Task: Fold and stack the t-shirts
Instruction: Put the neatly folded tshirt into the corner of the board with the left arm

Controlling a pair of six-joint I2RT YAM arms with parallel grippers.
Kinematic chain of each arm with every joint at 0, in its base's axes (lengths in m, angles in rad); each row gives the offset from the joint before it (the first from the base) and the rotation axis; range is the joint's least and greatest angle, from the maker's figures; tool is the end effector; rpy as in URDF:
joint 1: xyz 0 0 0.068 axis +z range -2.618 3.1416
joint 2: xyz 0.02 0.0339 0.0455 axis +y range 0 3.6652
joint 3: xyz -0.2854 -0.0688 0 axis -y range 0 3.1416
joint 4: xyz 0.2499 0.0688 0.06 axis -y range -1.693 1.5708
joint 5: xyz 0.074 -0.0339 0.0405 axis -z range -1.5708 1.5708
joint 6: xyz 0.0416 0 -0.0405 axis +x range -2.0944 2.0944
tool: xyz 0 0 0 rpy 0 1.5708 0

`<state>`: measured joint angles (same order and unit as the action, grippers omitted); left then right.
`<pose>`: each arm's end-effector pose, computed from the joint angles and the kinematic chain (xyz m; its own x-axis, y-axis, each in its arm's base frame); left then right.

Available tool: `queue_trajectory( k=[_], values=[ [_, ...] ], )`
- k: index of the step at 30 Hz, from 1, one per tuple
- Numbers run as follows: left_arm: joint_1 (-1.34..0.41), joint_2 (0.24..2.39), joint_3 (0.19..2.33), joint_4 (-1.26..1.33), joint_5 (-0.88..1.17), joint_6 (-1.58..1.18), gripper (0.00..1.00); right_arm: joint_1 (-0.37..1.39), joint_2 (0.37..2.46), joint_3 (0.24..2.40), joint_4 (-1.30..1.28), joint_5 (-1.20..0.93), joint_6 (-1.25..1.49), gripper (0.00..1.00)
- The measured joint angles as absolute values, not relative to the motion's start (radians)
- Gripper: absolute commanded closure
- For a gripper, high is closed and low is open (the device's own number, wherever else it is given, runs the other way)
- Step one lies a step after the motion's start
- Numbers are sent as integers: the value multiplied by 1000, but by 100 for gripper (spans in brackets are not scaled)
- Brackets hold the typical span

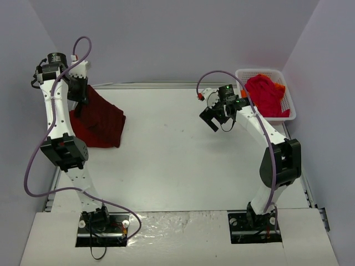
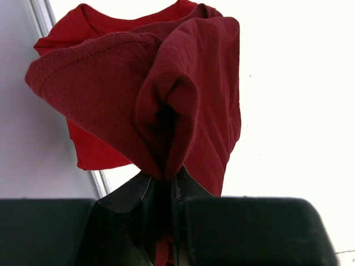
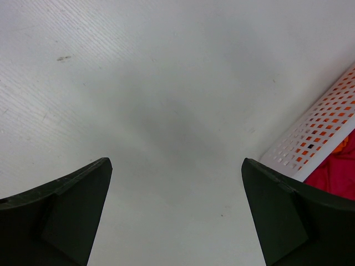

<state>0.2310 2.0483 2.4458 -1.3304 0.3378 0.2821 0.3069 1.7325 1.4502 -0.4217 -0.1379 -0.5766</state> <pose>0.4176 0.0841 0.4281 -0.7578 0.0916 -0.6461 0.1947 0.9767 -0.0899 0.3896 0.1295 0.3086 -0.2997 -0.6614 -0.6875 -0.6710 0.6584 -0.3410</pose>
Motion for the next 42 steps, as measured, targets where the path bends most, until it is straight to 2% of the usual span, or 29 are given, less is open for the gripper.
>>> queue_trajectory(
  k=[17,27,36,42],
  values=[
    [278,2046,2455,-1332,286,312,98,307,1783,1450,-419,-136,-576,0],
    [305,2000,2288,-1237,228,339,98,307,1832,1450,-419,-136,-577,0],
    [351,2005,2228,-1149,208,348,98,307,1899,1451,-437,-145,-590,0],
    [356,2029,2157,-1062,177,364,98,307,1934,1466,-529,-278,-646,0]
  ],
)
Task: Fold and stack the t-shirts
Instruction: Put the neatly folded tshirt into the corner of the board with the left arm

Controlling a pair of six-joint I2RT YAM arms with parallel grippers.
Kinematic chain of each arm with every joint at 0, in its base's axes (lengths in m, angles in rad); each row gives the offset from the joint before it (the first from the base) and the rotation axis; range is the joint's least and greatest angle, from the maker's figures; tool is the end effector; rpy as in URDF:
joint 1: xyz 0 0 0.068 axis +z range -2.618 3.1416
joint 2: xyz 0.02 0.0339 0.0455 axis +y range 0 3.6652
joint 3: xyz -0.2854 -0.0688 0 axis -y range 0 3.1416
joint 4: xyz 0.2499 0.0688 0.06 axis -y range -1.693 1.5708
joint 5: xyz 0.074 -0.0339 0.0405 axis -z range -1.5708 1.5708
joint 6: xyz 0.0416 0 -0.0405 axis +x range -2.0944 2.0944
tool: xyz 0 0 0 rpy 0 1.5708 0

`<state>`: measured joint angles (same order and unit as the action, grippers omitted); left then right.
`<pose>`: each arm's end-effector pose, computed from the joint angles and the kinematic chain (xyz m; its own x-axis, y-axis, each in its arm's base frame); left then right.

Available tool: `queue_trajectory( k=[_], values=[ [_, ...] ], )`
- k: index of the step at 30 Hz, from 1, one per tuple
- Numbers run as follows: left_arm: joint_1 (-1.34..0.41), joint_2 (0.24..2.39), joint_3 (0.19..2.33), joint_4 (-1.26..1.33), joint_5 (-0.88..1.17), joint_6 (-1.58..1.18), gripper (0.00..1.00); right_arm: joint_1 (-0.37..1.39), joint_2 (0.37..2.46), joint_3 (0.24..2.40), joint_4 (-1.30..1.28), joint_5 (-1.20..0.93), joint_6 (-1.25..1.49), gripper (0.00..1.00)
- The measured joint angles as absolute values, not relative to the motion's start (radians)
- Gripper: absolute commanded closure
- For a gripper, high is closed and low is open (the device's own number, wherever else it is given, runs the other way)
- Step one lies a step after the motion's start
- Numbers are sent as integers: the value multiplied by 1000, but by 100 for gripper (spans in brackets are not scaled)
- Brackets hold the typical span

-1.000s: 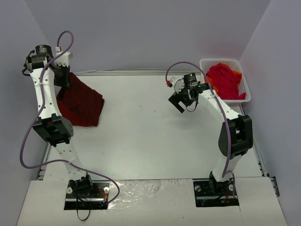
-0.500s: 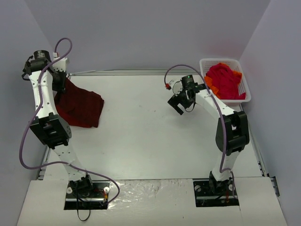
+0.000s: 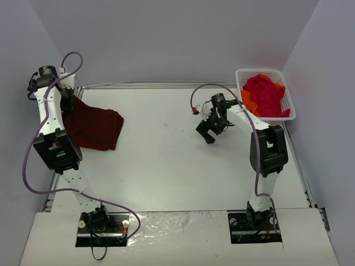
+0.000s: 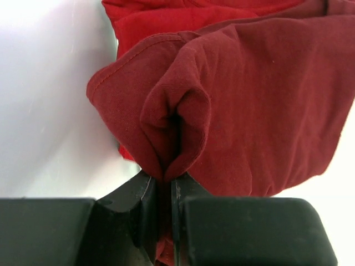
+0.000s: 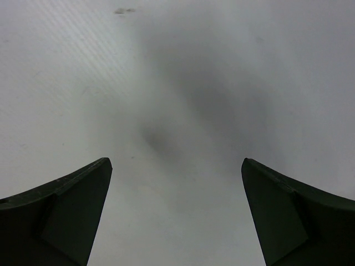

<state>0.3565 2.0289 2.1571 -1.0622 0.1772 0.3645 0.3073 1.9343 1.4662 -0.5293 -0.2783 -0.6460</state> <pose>0.4287 0.1518 0.3685 -0.7914 0.0797 -0.6061 0.0394 0.9961 0.0796 0.4096 0.1420 0.2253 -0.3788 -0.7275 -0.5721 -0.8277 0.5428 -0.1423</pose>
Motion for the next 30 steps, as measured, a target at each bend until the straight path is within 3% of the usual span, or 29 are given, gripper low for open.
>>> queue_trajectory(
  k=[19,20,21,23,27,30],
  values=[
    [356,2144,2011,-794,49,403,96,323,2109,1582,-810,-473,-799,0],
    [356,2144,1998,-775,35,406,72,325,2112,1587,-817,-476,-802,0],
    [356,2145,1984,-754,22,411,57,327,2114,1589,-822,-478,-804,0],
    [355,2146,1948,-702,-18,421,54,330,2120,1597,-833,-478,-811,0],
    [356,2163,1931,-638,-94,439,27,334,2126,1607,-846,-478,-816,0],
    [356,2164,1935,-612,-137,444,25,336,2126,1607,-850,-479,-818,0]
  ],
)
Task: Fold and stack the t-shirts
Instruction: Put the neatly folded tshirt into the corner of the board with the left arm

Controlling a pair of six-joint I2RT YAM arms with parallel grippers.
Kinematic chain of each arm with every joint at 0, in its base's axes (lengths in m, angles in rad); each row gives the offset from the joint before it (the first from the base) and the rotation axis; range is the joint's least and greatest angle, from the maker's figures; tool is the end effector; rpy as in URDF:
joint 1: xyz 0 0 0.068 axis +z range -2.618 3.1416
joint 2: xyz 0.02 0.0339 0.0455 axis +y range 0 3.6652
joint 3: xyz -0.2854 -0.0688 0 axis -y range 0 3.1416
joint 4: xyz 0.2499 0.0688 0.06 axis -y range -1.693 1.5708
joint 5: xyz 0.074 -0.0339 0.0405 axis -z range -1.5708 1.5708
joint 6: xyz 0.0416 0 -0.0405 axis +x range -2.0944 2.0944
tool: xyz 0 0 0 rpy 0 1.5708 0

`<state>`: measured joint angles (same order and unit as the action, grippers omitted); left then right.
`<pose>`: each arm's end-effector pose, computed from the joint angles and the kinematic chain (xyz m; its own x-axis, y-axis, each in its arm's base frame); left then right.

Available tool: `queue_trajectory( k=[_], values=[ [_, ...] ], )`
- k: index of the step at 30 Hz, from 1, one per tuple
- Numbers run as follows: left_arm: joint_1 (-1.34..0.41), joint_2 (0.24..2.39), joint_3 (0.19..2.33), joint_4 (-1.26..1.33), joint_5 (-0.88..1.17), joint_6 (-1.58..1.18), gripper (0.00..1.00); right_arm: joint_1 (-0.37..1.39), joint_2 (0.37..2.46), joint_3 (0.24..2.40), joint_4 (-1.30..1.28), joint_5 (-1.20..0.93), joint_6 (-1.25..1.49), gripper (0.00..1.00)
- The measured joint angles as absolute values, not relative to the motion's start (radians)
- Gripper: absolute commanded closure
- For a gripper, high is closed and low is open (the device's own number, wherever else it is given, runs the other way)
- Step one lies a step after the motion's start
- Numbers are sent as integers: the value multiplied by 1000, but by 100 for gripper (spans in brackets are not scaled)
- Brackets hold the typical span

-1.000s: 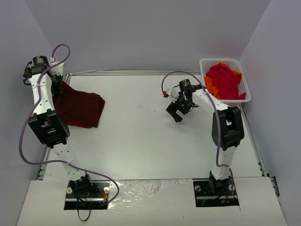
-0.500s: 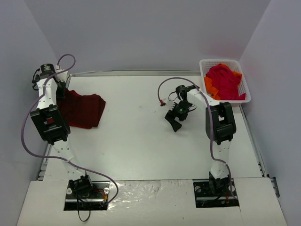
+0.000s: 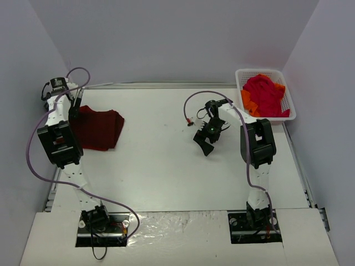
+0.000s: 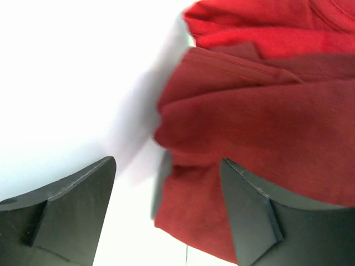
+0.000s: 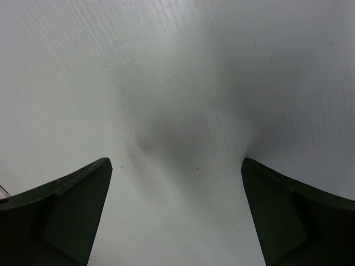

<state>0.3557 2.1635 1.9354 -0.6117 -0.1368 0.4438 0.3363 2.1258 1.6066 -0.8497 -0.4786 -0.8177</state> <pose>0.4792 0.1841 0.2664 -0.8151 0.1510 -0.5593 -0.0890 0.9214 0.3784 0.4084 0.1631 0.1755 -0.3552 -0.8102 -0.4663 -0.9347 0.3163 0.1623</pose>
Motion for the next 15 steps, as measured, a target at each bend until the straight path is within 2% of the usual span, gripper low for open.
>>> queue_trajectory(
  k=[8,12,15],
  values=[
    [353,2101,1967,-642,-148,440,24,343,2126,1606,-860,-478,-830,0],
    [354,2008,1959,-724,-5,412,24,343,2126,1606,-862,-478,-835,0],
    [347,1907,1861,-737,113,390,23,343,2125,1606,-862,-479,-836,0]
  ],
)
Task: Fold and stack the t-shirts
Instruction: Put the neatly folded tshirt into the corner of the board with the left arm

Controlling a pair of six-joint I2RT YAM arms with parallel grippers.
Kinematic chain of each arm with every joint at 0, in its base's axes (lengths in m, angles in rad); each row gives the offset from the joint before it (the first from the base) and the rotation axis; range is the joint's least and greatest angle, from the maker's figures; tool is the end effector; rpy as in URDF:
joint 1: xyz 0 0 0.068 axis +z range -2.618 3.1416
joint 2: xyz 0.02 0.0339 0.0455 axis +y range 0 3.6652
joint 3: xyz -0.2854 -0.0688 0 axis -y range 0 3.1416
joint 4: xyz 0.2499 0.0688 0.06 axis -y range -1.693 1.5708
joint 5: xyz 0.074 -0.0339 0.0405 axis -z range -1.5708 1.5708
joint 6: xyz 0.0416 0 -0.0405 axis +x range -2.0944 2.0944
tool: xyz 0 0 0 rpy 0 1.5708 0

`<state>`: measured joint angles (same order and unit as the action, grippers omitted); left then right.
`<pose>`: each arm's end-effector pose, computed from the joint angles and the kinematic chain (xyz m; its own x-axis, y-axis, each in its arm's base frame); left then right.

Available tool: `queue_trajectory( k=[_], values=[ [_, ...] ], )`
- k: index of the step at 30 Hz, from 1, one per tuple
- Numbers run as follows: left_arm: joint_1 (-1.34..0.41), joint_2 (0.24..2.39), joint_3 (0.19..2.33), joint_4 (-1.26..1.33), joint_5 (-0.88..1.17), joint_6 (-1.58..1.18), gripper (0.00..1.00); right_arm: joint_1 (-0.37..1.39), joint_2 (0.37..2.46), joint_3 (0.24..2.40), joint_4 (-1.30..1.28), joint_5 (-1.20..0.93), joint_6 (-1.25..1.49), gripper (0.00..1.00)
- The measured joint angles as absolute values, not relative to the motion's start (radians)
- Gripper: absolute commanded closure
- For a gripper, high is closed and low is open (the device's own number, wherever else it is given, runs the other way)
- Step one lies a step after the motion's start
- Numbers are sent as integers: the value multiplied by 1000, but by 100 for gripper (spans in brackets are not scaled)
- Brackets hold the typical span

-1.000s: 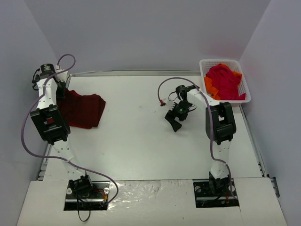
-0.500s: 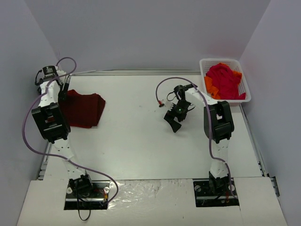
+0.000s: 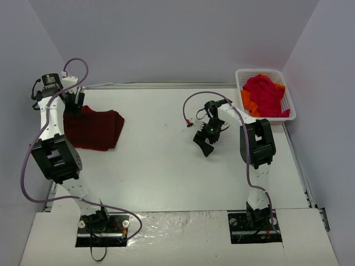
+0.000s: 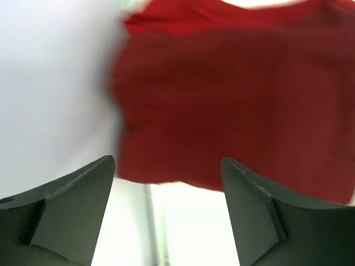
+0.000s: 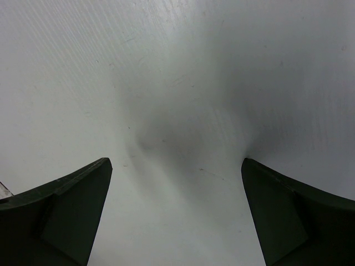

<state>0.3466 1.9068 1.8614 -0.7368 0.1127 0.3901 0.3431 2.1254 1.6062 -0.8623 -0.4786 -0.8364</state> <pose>0.4232 0.1479 0.3502 -0.7130 0.1443 -0.6862 0.0093 0.9805 0.1964 0.4059 0.1654 0.1753 -0.3376 -0.8202 -0.4618 -0.9413 0.2954 0.1634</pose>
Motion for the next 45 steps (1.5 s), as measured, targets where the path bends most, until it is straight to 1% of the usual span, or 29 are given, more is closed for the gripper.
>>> queue_trajectory(
  k=[4,7,8,10,15,23,26,29,35,45],
  values=[
    [313,1828,1688,-744,219,382,24,343,2125,1606,-863,-479,-836,0],
    [289,1848,1594,-746,311,377,29,343,2125,1606,-864,-479,-836,0],
    [282,1863,1578,-751,340,376,33,343,2125,1606,-864,-479,-836,0],
    [273,1902,1564,-762,397,367,35,343,2125,1606,-865,-479,-836,0],
    [252,1954,1562,-747,430,339,36,343,2125,1606,-865,-479,-836,0],
    [231,2040,1581,-709,400,297,36,342,2125,1606,-865,-476,-836,0],
    [217,2043,1581,-703,376,286,37,341,2125,1606,-866,-475,-836,0],
    [204,2047,1583,-699,360,275,36,341,2125,1606,-866,-471,-836,0],
    [196,2074,1625,-713,365,231,34,341,2125,1606,-867,-468,-836,0],
    [150,2125,1721,-731,385,167,33,341,2125,1606,-868,-461,-836,0]
  ],
)
